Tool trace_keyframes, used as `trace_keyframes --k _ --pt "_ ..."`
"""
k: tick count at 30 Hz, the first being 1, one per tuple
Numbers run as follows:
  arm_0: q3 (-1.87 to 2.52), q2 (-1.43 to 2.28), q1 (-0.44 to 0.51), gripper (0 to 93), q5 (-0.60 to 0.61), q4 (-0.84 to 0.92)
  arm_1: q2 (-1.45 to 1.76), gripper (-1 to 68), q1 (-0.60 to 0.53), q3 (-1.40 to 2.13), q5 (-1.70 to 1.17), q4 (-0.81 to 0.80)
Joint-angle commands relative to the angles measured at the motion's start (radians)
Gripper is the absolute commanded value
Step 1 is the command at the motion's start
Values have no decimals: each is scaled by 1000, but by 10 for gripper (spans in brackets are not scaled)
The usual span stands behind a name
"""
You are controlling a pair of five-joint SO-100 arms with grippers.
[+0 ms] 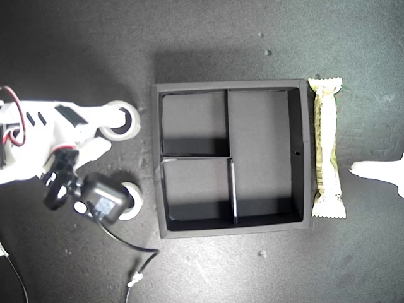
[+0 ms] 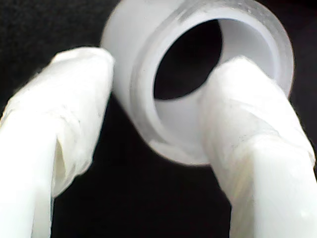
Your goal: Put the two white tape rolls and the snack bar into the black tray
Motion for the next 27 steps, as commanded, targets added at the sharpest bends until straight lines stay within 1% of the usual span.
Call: trace_keyframes --k 1,13,18,21,27 --pt "-77 -31 15 135 -12 34 3 185 -5 0 5 -3" --pt "-124 -152 11 135 -29 44 -3 203 -5 23 0 -5" --pt "-123 -172 -11 103 -31 43 -94 206 -11 15 -28 -28" --pt "-121 -195 -37 48 -25 41 -184 206 18 -2 -52 -40" --pt "-140 -187 -48 25 -18 40 -264 207 89 2 -101 -107"
